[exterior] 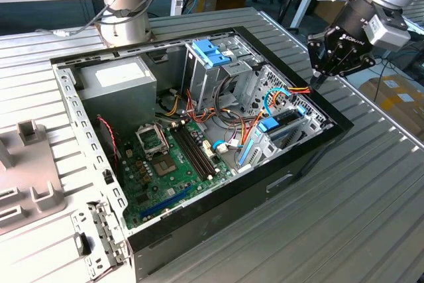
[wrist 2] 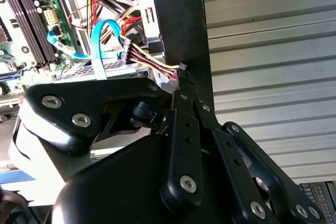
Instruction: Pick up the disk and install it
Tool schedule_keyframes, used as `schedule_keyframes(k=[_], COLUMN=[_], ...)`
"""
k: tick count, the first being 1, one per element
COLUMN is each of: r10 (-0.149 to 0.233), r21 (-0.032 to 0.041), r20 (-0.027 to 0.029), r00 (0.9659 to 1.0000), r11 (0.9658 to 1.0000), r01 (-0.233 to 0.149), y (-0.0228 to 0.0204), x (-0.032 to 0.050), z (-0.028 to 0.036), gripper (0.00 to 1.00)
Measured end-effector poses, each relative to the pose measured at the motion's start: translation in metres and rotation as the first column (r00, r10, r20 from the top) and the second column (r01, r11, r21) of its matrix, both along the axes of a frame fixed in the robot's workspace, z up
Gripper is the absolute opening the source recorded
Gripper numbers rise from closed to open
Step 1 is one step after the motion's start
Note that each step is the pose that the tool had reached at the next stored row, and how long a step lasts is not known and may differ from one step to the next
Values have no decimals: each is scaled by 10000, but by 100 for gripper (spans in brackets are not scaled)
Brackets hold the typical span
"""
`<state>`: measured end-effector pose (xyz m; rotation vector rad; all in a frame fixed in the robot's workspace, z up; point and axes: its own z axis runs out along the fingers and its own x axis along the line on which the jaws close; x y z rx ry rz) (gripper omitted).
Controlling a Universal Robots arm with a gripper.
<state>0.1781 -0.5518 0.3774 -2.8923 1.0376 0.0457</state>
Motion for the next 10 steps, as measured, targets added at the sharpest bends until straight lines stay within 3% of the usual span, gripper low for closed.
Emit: schedule_keyframes(k=[7, 10], r10=[-1, -1], r21=[-2, -1], r20=[0, 0], r00=[10000, 10000], r11=[10000, 10000], r01=[1, 1], y=[0, 0], x=[-1, -1], z=[0, -1], gripper=[11, 30])
